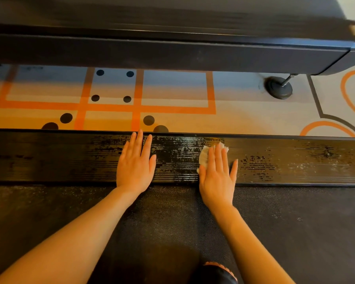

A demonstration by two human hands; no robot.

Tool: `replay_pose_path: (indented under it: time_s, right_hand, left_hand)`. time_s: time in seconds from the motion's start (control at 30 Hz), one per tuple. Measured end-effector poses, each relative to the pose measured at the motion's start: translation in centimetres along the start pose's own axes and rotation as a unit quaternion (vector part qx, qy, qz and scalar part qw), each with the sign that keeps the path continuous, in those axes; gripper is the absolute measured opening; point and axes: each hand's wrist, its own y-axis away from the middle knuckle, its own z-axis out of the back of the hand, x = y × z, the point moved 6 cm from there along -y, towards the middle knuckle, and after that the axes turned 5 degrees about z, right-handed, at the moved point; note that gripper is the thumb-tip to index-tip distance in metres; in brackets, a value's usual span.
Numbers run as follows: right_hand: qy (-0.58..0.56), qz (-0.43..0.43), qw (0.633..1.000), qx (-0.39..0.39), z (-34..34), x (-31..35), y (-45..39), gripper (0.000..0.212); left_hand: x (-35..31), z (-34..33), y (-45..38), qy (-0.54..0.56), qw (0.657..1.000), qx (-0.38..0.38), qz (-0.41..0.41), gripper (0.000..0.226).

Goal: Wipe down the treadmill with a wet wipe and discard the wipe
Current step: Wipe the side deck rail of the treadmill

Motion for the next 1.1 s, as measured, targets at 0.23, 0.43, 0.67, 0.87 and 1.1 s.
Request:
replay_pose_path:
  time_s: [0.23, 0.43, 0.67, 0.87, 1.1]
  right_hand:
    - [-0.006, -0.003, 1.0, 0.012, 0.6, -1.0, -3.1, 0.064]
    - [-0.016, -0.015, 1.0, -0.003, -0.1, -1.0, 3.4, 0.062]
    - [0.001, 0.001, 1.0, 0.011, 0.9, -2.0, -0.9, 0.066]
    - [-0.017, -0.013, 1.0, 0.017, 1.4, -2.7, -2.5, 0.065]
    - [-0.022, -0.019, 1.0, 0.001, 0.1, -3.0, 4.3, 0.061]
  left_hand:
    - [0.0, 0.1, 0.0, 0.013, 1.0, 0.005, 0.0, 0.063]
    - [-0.1, 0.2, 0.0, -0.006, 1.0, 0.003, 0.001, 0.066]
    - [0.0, 0.1, -0.1, -0.007, 1.0, 0.008, 0.003, 0.064]
    - [0.0, 0.2, -0.1, 0.006, 1.0, 0.013, 0.001, 0.063]
    - [-0.2, 0.4, 0.0, -0.014, 1.0, 0.002, 0.001, 0.066]
